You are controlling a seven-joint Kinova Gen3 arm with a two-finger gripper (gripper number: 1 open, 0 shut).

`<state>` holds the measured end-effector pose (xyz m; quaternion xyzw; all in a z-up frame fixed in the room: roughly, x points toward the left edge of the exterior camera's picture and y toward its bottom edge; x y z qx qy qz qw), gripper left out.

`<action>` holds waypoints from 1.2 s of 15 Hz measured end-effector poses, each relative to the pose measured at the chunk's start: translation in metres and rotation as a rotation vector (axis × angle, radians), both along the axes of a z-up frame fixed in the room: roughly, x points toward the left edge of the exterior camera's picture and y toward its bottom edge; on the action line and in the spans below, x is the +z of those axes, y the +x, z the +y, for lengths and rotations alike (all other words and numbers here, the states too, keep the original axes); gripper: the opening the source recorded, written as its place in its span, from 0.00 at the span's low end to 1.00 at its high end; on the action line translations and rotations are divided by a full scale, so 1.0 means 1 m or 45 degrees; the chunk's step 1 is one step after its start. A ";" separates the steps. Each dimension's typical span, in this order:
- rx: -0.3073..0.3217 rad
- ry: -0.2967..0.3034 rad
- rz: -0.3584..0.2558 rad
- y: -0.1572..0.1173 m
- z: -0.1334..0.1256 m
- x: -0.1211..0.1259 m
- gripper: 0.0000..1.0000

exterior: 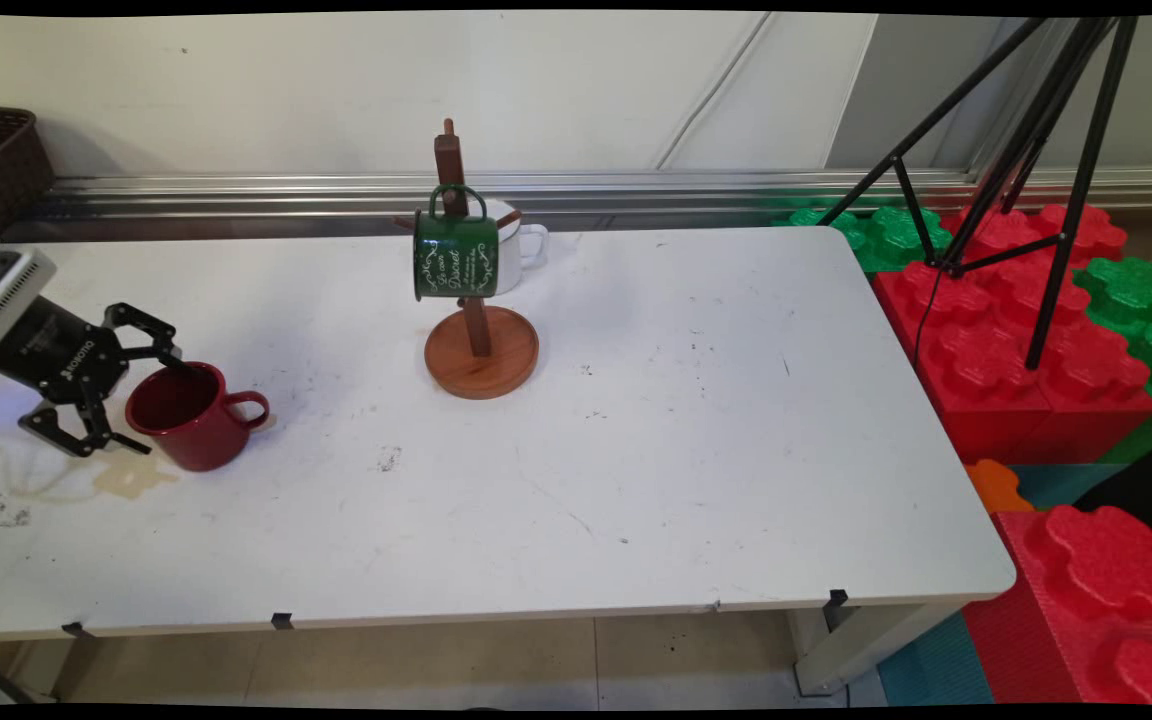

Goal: Pick up the green mug from the rack

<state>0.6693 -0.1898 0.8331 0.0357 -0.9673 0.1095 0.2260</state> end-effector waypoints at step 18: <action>0.290 0.118 0.482 0.022 0.015 0.051 1.00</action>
